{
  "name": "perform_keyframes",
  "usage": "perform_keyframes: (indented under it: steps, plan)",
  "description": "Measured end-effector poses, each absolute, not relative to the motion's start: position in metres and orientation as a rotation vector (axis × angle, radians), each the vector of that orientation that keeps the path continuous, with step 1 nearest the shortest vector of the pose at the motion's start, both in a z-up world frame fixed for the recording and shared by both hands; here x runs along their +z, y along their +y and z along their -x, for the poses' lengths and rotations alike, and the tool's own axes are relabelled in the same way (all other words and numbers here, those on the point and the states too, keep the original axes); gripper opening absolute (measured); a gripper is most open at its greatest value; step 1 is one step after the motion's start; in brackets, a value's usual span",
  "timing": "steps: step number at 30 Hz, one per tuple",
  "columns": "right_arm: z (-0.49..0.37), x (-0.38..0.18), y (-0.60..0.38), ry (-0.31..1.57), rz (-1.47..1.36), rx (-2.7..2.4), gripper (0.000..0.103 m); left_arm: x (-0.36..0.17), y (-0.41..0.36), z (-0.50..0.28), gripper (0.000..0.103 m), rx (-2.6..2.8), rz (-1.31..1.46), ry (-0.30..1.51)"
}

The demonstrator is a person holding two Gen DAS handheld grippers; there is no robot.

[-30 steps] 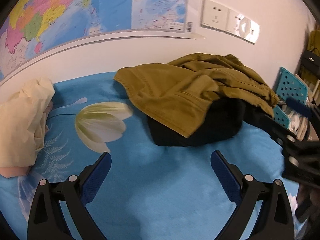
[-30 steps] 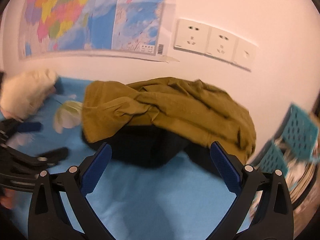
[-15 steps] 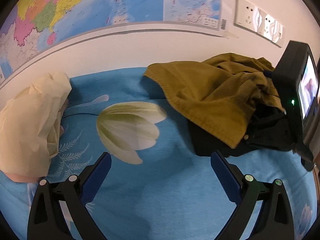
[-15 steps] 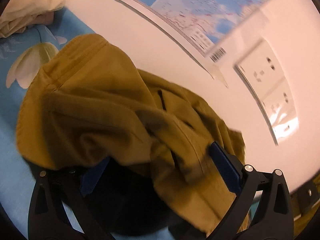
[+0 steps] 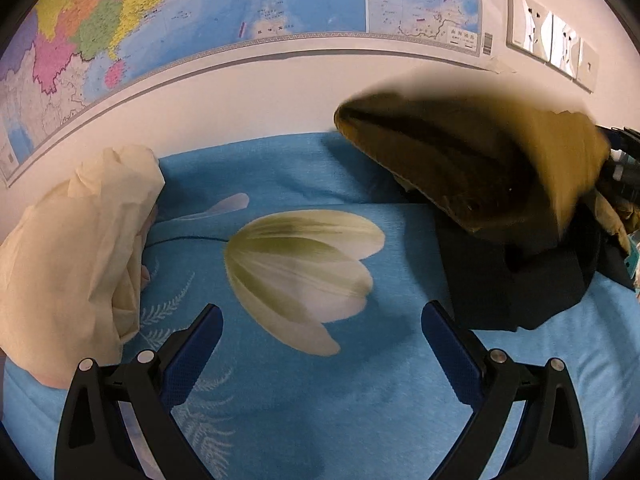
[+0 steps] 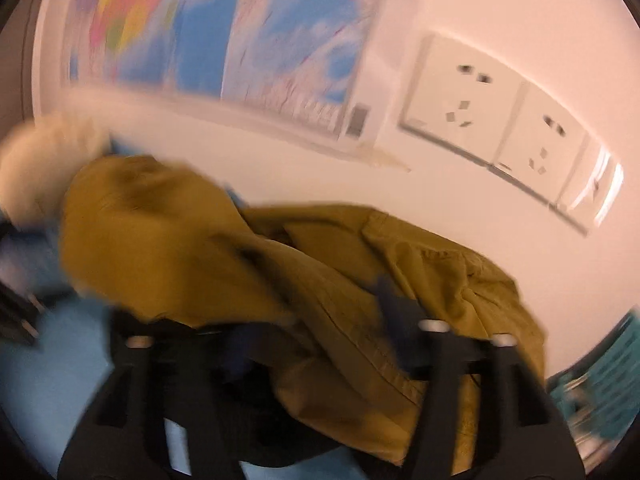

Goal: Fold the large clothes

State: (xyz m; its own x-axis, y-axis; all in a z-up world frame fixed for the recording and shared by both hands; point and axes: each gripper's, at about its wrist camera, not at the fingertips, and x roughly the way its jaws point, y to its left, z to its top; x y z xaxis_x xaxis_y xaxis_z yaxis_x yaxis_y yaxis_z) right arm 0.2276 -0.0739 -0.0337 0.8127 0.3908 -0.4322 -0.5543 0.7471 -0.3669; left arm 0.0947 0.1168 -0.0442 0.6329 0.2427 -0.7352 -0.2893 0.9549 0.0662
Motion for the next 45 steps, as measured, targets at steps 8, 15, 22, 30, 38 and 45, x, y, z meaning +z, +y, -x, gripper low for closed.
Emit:
perform_keyframes:
  steps: [8,15,22,30,38,45]
  plan:
    - [-0.229,-0.028,-0.055,0.338,0.570,0.529,0.011,-0.050,0.122,-0.098,0.096,0.314,0.045,0.839]
    - [-0.207,0.090,-0.177,0.180,0.084,0.522,0.007,-0.032,0.119,-0.116,0.096,0.218,0.008,0.742]
    - [-0.194,0.128,-0.268,0.107,-0.071,0.485,0.007,0.004,0.056,-0.162,0.096,-0.107,-0.050,0.587]
    - [-0.179,0.134,-0.297,0.097,-0.071,0.460,0.007,0.017,0.020,-0.233,0.060,-0.160,-0.016,0.491]
    - [-0.092,0.196,-0.353,-0.081,-0.067,0.382,0.007,0.103,-0.002,-0.231,0.003,-0.224,0.022,0.388]
    - [0.057,0.264,-0.381,-0.374,-0.048,0.422,0.006,0.234,0.007,-0.128,0.003,-0.240,0.066,0.048]
